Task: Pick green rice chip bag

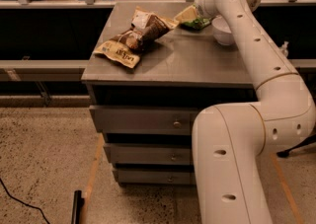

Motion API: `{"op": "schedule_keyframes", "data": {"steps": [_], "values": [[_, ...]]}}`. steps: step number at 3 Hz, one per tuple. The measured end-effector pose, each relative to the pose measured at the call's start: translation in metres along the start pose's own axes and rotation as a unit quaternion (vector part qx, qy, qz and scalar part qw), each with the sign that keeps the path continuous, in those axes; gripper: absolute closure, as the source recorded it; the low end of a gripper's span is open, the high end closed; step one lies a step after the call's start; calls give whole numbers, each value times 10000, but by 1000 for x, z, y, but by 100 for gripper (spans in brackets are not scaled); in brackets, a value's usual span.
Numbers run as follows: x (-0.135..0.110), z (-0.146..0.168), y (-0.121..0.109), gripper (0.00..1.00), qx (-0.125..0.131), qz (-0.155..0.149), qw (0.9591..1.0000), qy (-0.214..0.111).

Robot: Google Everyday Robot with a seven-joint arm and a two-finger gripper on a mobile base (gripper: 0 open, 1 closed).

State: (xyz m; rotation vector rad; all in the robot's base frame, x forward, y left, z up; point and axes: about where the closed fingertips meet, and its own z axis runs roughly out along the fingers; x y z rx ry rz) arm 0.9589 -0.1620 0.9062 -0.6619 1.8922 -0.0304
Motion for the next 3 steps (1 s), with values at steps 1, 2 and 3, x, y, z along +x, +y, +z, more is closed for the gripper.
{"op": "schedule_keyframes", "data": {"steps": [1,2,3], "values": [[11,8,12,16,-168,-98,9997,172],[16,12,23,39,-324,-274,9987,295],[14,13,35,63,-480,-385,9975,344]]}}
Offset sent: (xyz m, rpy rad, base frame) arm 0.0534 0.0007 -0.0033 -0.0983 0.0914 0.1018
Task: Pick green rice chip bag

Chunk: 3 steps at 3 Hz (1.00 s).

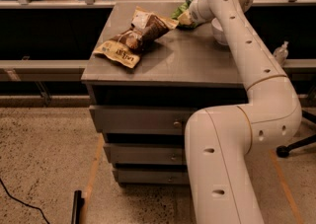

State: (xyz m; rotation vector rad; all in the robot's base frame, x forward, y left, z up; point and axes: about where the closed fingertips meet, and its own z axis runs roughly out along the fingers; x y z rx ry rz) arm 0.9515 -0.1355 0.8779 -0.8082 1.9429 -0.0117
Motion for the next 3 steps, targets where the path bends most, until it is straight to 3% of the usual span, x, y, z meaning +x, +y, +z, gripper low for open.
{"op": "schedule_keyframes", "data": {"steps": [1,2,3], "values": [[-3,1,8,87,-97,-122,9999,31],[-4,1,13,100,-185,-178,9997,36],[-12,-6,19,100,-362,-212,9991,-105]]}}
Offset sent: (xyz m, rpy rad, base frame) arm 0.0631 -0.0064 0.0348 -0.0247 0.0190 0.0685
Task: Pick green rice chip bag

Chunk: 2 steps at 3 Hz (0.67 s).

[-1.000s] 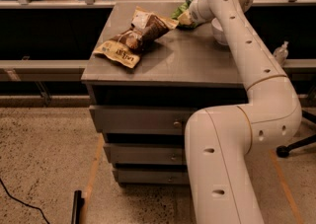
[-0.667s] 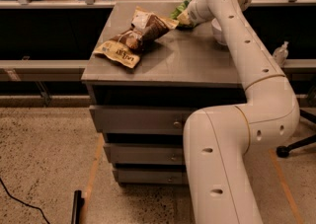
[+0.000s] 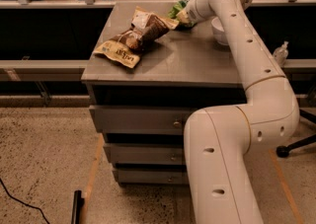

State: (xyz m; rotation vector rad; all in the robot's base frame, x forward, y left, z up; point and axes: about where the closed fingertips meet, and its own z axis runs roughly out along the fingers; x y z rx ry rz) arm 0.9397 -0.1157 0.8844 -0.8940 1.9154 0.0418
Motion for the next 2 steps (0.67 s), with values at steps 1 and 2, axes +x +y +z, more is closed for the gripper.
{"op": "schedule_keyframes", "data": {"steps": [1,2], "values": [[-15,-19,4,100,-229,-46,9993,-279],[-37,-51,1,100,-379,-43,9971,-654]]}}
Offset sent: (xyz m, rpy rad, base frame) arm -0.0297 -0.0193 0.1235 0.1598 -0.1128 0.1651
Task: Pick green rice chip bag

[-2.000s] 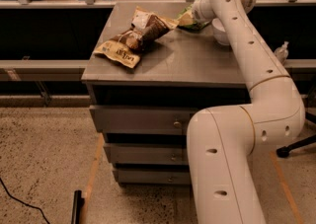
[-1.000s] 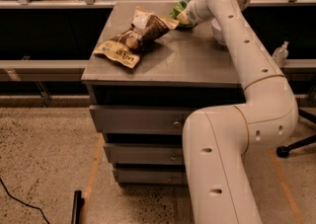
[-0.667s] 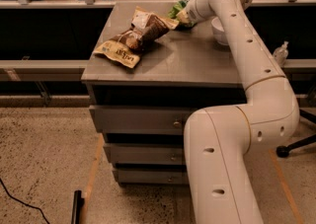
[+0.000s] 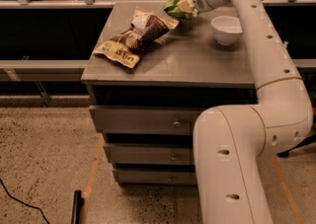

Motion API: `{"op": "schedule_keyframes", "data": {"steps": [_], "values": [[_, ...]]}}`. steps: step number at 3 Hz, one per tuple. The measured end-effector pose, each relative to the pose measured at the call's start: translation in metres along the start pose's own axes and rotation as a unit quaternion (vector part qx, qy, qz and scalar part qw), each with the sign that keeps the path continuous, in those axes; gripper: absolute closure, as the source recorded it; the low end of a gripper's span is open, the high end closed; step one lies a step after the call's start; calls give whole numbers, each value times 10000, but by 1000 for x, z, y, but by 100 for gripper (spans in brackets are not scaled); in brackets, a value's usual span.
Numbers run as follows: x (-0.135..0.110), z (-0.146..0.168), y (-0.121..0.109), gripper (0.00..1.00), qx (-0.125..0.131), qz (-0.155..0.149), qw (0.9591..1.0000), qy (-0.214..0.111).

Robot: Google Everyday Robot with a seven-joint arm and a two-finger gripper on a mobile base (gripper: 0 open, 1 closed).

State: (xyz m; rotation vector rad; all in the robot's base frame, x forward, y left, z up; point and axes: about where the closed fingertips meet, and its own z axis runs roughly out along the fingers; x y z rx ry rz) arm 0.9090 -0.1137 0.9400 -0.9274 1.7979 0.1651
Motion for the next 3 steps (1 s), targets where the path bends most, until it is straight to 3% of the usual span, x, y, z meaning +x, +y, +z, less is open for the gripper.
{"op": "schedule_keyframes", "data": {"steps": [2,3], "values": [[-57,-69,-5,100,-157,30,9968,-785],[-57,-69,-5,100,-158,30,9968,-784]]}}
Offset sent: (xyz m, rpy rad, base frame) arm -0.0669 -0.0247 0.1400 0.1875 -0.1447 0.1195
